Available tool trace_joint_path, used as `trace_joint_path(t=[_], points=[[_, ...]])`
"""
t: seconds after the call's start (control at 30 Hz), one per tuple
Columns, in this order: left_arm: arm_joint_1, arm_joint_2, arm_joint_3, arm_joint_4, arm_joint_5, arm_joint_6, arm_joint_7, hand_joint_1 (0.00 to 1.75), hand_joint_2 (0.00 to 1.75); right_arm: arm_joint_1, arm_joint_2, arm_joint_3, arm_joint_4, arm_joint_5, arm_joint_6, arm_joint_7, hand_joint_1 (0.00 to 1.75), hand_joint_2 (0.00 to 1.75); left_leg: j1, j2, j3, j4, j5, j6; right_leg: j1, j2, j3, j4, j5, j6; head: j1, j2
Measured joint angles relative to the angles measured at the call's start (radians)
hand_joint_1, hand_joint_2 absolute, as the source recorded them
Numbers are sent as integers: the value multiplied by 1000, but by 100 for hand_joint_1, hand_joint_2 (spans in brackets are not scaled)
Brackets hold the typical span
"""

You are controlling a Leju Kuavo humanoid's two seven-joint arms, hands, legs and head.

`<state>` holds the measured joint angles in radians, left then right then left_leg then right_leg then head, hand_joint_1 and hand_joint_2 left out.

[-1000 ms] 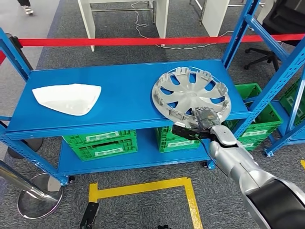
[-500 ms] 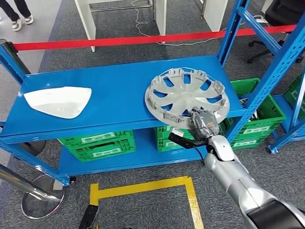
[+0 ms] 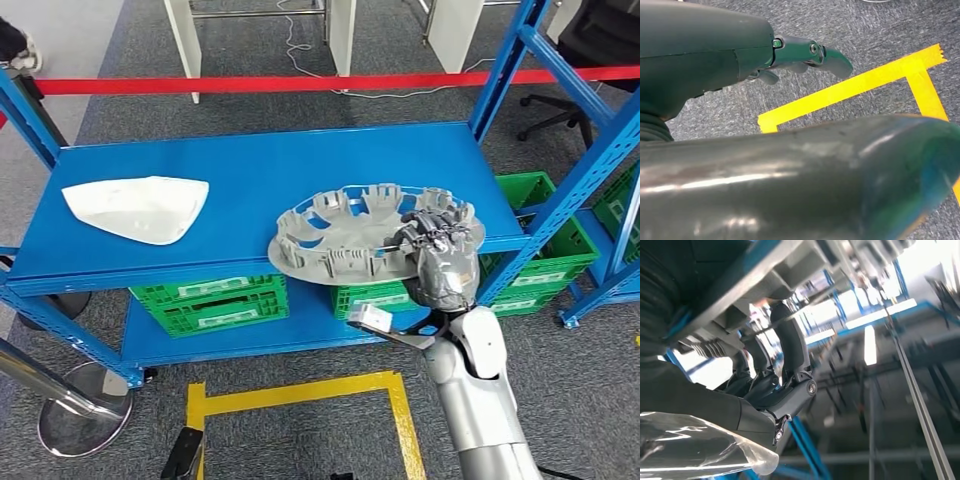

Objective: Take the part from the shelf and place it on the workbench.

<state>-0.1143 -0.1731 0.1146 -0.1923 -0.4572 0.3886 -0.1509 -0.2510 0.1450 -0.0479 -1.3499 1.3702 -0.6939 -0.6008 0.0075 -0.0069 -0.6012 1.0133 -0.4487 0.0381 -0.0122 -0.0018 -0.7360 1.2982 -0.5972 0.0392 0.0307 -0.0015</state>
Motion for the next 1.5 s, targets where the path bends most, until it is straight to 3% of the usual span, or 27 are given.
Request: trace_joint_path(t=[0.03,0.1,0.17,0.27,0.33,0.43,0.5,0.53,0.57,0.63,0.7,0.83,0.87,0.97,1.0,1.03,1.07,1.13,1.2,1.27,1.3,1.37,1.4,1.47,1.5], points=[[0,0,0,0,-2,0,-1,0,0,9,14,-17,-29,-6,0,-25,175,175,0,0,1,1,-1,-1,0,0,10,-25,24,0,0,0],[0,0,0,0,-5,0,-2,0,0,15,38,-42,-76,-12,0,-50,175,175,0,0,2,4,-4,-6,-1,-1,71,-155,91,-2,0,0],[-1,0,0,0,-6,0,-3,0,0,18,54,-57,-108,-13,1,-56,175,175,-3,-1,0,11,-8,-15,0,-1,124,-256,119,-7,-1,0],[0,1,0,0,-7,1,-4,0,0,36,71,-73,-153,-22,1,-74,175,175,-5,0,-4,13,-8,-30,1,2,137,-274,120,-23,-1,0],[1,4,0,0,-8,3,-5,0,0,47,83,-77,-198,-35,1,-88,175,175,-4,0,-14,39,-30,-40,-2,1,138,-277,123,-35,-3,0],[2,10,1,0,-11,4,-5,0,0,61,100,-73,-266,-56,1,-94,175,175,-1,1,-83,205,-118,-53,-3,0,140,-278,122,-46,-7,0],[7,13,2,0,-11,4,-6,0,0,77,105,-67,-300,-70,0,-95,175,175,0,1,-122,291,-140,-54,-2,1,141,-278,122,-47,-8,0],[8,14,2,0,-11,4,-6,0,0,84,107,-63,-315,-79,0,-95,175,175,0,1,-117,280,-123,-52,-1,1,141,-277,121,-47,-8,0],[9,15,2,0,-11,4,-7,0,0,90,108,-58,-330,-91,0,-96,175,175,-1,1,-95,232,-90,-48,-1,2,143,-277,121,-47,-8,0],[8,17,3,0,-12,4,-9,0,0,97,110,-44,-362,-120,0,-96,175,175,-3,1,-32,97,-27,-37,2,3,145,-277,119,-44,-7,0],[8,18,4,0,-13,4,-11,0,0,102,111,-26,-395,-149,0,-96,175,175,-7,2,2,21,-11,-30,5,3,142,-276,118,-37,-7,0],[10,19,8,0,-13,6,-18,0,0,115,112,24,-471,-200,-1,-96,175,175,-6,3,9,2,-10,-14,2,2,131,-262,104,-17,-5,0],[10,19,10,0,-13,7,-21,0,0,116,112,38,-492,-210,-1,-96,175,175,-3,4,11,-3,-8,-8,2,2,114,-227,83,-13,-4,0],[9,17,19,0,-13,8,-28,0,0,125,111,72,-543,-230,-1,-97,175,175,-2,6,12,-3,-7,-3,0,2,27,-40,-3,-5,0,0],[10,17,23,0,-13,9,-31,0,0,130,111,80,-558,-237,-1,-98,175,175,-2,5,12,-2,-7,-3,-1,2,9,-2,-10,-3,0,0],[11,17,26,0,-12,8,-34,0,0,134,111,89,-574,-247,-1,-97,175,175,-2,5,12,-1,-8,-3,-2,2,8,-2,2,-1,0,0],[12,17,29,0,-12,5,-39,0,0,137,110,98,-593,-258,-1,-97,175,175,-1,4,13,0,-9,-4,-3,1,27,-42,30,-1,0,0],[14,17,32,0,-12,-2,-56,0,87,139,108,118,-633,-280,-1,-97,171,175,-2,2,12,7,-14,-12,-5,0,97,-180,89,0,1,0],[17,18,36,0,-11,-8,-78,0,175,146,104,136,-668,-298,-1,-98,158,175,-6,1,8,15,-18,-23,-4,2,140,-259,106,-7,1,0],[22,19,45,0,-8,-12,-101,0,175,161,98,149,-693,-311,-1,-97,134,175,-6,2,7,16,-18,-32,-1,5,144,-264,104,-19,0,0],[24,19,49,0,-6,-13,-112,0,175,169,96,154,-704,-315,-1,-97,133,175,-5,2,7,18,-20,-36,-2,5,145,-265,105,-25,0,0],[27,20,55,0,-3,-14,-132,0,175,186,92,164,-725,-317,-1,-97,147,175,-3,3,-7,57,-51,-45,-5,3,147,-267,106,-37,-3,0],[29,20,57,0,-1,-16,-140,0,175,196,90,170,-735,-317,-1,-97,157,175,-2,3,-28,106,-80,-49,-6,2,148,-268,106,-41,-4,0],[34,20,62,0,1,-17,-150,0,175,216,87,180,-754,-319,-1,-98,156,175,-1,3,-84,236,-141,-54,-4,1,149,-268,105,-46,-5,0],[36,20,66,0,2,-17,-153,0,175,226,85,184,-763,-320,-1,-98,155,175,-1,3,-104,282,-154,-53,-3,1,149,-267,104,-46,-5,0]])
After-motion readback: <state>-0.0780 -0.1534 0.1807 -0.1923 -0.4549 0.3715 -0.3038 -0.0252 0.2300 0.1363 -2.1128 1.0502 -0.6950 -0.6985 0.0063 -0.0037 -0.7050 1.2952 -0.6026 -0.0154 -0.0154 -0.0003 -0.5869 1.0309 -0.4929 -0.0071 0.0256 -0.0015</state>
